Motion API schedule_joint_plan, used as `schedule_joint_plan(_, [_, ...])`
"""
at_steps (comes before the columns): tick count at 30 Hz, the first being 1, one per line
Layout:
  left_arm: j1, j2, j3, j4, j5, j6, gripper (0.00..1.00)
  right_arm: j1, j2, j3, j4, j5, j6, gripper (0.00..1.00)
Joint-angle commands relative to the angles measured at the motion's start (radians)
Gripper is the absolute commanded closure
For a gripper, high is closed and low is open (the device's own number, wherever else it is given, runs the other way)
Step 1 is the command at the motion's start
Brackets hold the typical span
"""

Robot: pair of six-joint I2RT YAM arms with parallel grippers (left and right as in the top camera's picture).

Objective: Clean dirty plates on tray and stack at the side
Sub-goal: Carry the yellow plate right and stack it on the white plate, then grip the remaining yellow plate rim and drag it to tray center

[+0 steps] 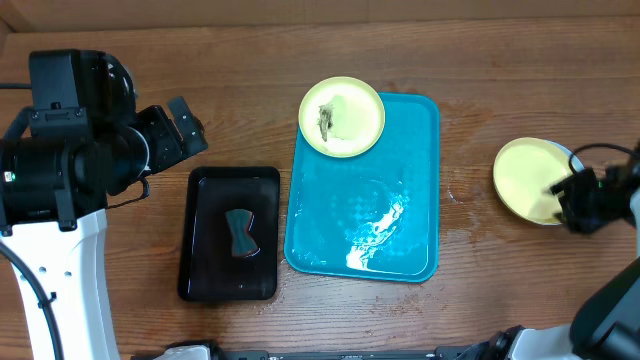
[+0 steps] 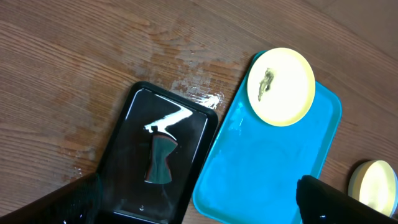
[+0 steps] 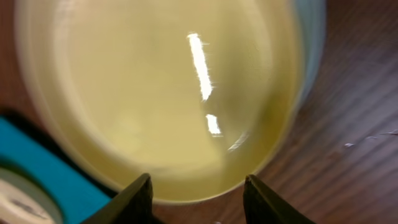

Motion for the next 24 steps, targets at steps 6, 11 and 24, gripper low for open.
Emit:
schedule_joint_plan(6, [0.004,-0.007,0.020,0.002,0.006,0.012,0.00,0.457,-0.194,0.219,0.107,-0.071,-0.250,0.49])
schedule_joint_plan(11, [0.004,-0.007,0.020,0.001,0.006,0.012,0.00,0.730,-0.142,0.212,0.274,0.049,-0.294,0.49])
schedule_joint_plan(24, [0.004,-0.007,0.020,0.001,0.006,0.012,0.00,0.875,0.343,0.212,0.689,0.370,-0.289,0.21])
